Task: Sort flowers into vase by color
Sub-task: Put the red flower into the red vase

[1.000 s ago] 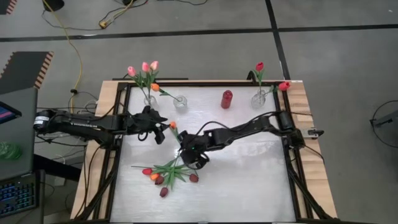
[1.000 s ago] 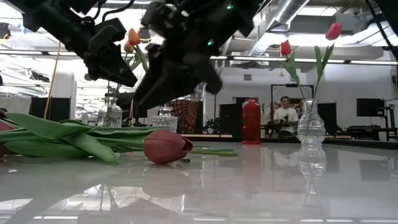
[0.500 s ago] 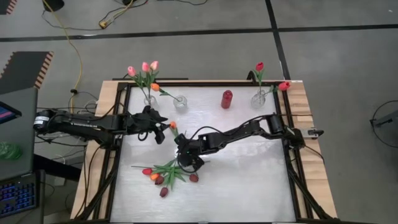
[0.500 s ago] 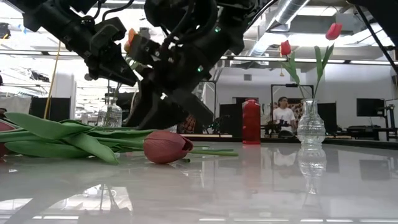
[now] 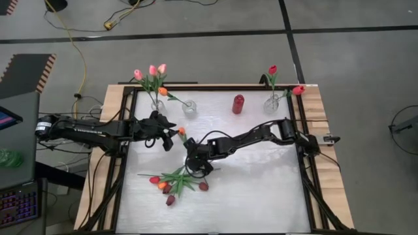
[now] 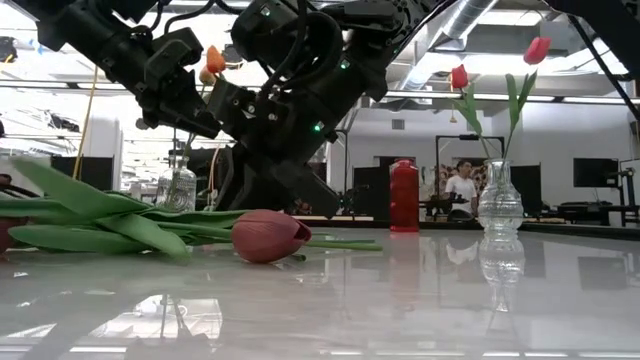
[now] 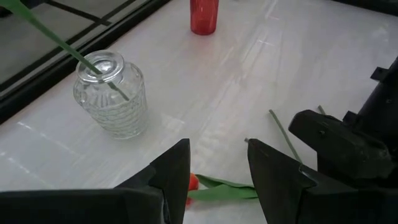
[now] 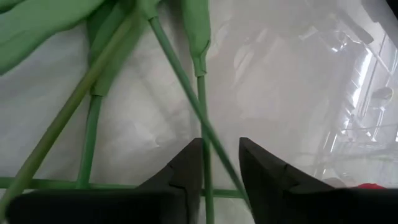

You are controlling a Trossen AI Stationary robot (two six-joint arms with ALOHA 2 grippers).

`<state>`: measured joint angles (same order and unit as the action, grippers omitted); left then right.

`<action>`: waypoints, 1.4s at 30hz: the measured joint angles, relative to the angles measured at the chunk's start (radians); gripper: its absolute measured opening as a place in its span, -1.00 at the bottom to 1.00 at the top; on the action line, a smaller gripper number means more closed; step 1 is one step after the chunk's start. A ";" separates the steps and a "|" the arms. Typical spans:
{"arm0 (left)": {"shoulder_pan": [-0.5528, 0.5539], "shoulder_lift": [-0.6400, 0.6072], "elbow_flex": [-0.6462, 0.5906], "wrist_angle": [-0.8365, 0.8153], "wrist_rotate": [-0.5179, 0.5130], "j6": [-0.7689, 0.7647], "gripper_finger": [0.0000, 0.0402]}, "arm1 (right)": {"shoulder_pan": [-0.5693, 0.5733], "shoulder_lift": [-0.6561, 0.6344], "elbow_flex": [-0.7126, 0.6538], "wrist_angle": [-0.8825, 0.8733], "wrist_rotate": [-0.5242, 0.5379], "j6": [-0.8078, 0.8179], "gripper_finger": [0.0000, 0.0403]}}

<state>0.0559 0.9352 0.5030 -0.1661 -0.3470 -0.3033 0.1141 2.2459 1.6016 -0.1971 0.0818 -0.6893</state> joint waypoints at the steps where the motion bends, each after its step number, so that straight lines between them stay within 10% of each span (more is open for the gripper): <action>1: 0.000 0.000 0.000 0.000 0.000 0.004 -0.26 | 0.000 0.000 0.000 -0.001 0.000 0.000 -0.43; 17: 0.000 0.000 0.000 0.000 0.000 0.004 -0.26 | 0.004 -0.001 0.000 -0.010 -0.001 0.032 -0.87; 42: 0.000 -0.001 0.001 0.042 -0.131 0.079 -0.26 | -0.020 -0.167 -0.063 -0.302 -0.003 0.217 -0.88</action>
<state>0.0555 0.9346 0.5044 -0.1243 -0.4781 -0.2245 0.0942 2.0789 1.5390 -0.4990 0.0792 -0.4725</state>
